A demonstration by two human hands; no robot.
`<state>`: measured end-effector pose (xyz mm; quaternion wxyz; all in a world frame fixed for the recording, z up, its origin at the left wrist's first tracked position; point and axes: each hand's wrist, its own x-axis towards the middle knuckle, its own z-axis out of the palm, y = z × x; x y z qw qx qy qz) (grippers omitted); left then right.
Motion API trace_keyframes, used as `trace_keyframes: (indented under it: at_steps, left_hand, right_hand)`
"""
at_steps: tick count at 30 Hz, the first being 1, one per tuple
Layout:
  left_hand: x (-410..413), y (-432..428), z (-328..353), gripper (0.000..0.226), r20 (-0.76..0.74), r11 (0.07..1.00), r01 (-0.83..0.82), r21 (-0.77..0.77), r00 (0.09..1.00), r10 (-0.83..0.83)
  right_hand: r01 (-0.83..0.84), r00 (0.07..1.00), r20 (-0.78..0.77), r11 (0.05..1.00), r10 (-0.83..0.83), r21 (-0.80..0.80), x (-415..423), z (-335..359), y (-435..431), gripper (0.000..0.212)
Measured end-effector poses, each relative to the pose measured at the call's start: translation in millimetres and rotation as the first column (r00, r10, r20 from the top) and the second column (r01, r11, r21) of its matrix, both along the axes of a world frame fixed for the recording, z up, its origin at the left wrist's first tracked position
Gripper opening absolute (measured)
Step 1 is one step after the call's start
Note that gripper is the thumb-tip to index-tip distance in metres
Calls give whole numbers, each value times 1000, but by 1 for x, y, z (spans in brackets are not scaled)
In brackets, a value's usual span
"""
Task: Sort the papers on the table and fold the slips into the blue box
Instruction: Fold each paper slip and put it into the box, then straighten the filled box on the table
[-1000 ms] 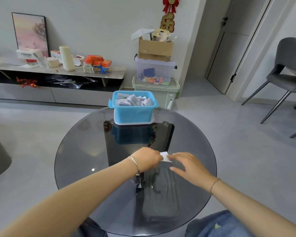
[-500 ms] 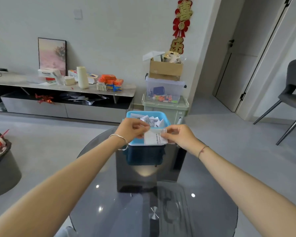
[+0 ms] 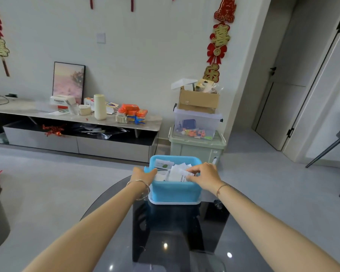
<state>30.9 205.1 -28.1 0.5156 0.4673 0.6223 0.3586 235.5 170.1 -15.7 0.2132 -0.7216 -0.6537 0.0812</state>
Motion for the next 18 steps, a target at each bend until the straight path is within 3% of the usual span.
trace_keyframes:
  at_steps: [2,5,12,18]
  left_hand:
    - [0,7,-1,57,54,999,16,-31,998,-14]
    - [4,10,-2,50,99,996,93,-5,991,-92]
    - [0,15,13,46,-152,966,156,207,980,-126]
    - [-16,-8,39,44,-213,937,205,282,966,-147]
  right_hand:
    - [20,999,36,1000,-20,-8,0,-5,5,32]
    - [61,995,-86,997,-57,43,1,-11,10,31]
    - [54,914,-405,980,28,189,0,7,1,36]
    - [2,855,-512,985,87,172,-4,42,-36,68]
